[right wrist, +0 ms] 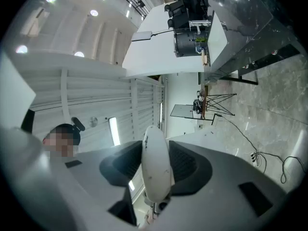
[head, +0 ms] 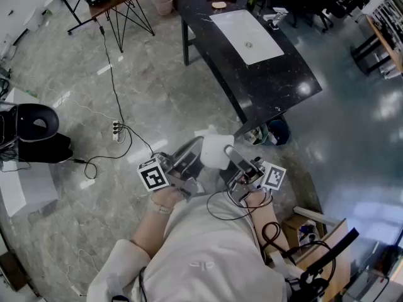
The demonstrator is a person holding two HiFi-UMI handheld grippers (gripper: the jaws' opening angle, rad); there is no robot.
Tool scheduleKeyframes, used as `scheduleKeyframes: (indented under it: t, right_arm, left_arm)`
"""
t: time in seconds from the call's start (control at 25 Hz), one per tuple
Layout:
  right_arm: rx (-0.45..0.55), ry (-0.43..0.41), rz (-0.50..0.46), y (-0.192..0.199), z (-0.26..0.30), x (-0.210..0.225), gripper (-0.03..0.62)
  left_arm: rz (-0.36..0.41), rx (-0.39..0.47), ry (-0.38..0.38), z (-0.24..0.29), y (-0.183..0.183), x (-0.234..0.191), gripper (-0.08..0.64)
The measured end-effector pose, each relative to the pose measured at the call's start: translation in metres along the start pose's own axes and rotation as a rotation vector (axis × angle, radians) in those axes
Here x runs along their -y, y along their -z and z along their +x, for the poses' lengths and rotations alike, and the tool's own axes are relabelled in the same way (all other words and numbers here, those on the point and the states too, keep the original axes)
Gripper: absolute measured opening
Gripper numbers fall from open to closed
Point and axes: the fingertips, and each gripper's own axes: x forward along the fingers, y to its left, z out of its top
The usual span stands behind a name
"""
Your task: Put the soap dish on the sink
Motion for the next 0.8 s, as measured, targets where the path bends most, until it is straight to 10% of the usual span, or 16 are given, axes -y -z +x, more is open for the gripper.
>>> scheduleKeyframes:
  t: [0.8]
  right_arm:
    - [0.011, 0.022, 0.096, -0.151, 0.038, 0.086, 0.181]
  left_arm:
    - [-0.030, -0.023, -0.119, 0.122, -0.056, -0.117, 0.006]
